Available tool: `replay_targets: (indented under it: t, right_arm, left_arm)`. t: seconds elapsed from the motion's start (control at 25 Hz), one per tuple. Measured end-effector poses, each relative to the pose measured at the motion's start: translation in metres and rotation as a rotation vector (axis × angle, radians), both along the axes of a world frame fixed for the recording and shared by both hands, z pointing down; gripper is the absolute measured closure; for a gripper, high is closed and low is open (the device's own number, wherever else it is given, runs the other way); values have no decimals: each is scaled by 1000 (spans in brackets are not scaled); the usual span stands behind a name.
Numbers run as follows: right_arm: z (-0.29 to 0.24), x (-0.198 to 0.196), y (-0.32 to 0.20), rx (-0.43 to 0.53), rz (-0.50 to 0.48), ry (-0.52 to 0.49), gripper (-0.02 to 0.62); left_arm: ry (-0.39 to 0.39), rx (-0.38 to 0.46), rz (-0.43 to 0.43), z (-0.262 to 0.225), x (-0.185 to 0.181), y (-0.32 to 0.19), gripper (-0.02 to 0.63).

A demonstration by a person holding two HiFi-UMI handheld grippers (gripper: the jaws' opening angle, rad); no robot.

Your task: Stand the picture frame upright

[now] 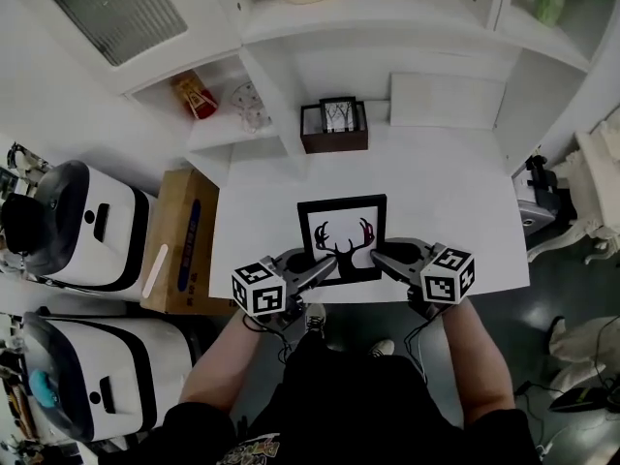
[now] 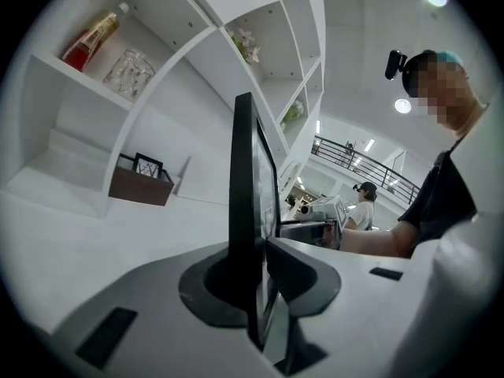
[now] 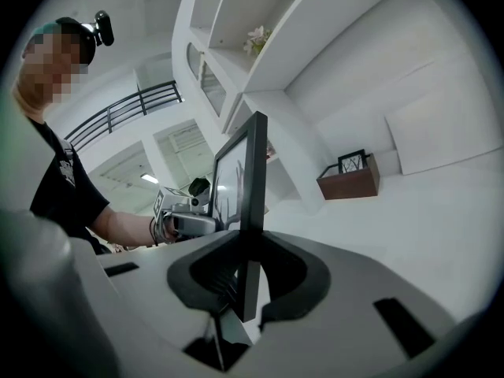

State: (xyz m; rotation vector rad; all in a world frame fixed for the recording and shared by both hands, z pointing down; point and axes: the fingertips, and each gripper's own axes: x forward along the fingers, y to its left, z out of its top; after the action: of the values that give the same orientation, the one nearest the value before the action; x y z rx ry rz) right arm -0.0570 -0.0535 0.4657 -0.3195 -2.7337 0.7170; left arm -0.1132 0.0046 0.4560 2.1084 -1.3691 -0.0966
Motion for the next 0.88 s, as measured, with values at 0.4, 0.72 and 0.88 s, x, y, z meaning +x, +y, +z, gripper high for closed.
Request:
replay_targets:
  t: [0.4,0.72,0.88]
  right_arm:
    - [-8,-80,19,74,8,16,525]
    - [-2,-119,28,147,32,68,525]
    - [2,-135,27,176,61,88,525]
  left_arm:
    - [-117,-1,-19,-1,-83,18,495]
    - [-203,-43,-11,11,-125,25,471]
    - [-214,-54,-4,18,-143,22,463]
